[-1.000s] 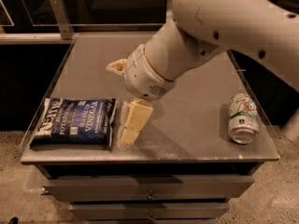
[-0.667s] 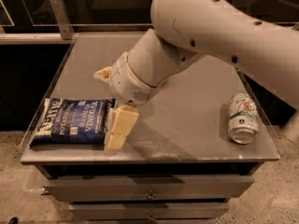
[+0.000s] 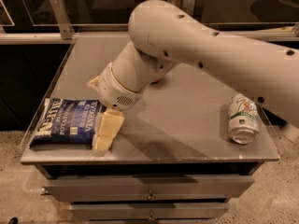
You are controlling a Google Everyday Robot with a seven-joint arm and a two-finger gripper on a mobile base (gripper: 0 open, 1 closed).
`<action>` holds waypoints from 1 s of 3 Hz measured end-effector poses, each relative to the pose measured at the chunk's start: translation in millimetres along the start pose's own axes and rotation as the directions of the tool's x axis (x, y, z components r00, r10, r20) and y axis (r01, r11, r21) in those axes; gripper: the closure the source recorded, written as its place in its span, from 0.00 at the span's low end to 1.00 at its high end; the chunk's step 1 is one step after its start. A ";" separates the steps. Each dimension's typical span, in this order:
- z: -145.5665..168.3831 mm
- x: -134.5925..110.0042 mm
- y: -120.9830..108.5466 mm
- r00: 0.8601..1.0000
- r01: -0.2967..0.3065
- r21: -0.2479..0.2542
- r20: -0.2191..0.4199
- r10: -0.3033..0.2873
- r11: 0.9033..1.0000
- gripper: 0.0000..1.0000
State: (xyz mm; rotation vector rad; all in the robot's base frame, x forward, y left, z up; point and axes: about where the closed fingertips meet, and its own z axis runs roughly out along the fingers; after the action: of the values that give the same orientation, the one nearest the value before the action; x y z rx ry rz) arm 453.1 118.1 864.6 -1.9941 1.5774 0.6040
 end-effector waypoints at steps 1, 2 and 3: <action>9.5 13.4 -16.7 0.998 -0.065 0.002 -0.006 0.065 0.998 0.19; 19.2 19.5 -17.6 0.996 -0.092 -0.014 -0.009 0.092 0.996 0.43; 13.9 20.3 -13.1 0.995 -0.097 -0.003 -0.005 0.097 0.995 0.66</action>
Offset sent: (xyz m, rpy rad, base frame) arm 0.0267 0.0004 -0.0394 -0.0204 0.1076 -0.0849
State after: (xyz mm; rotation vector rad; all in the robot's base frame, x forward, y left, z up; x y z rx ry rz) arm 470.0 114.5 842.7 -1.9315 1.6851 0.6403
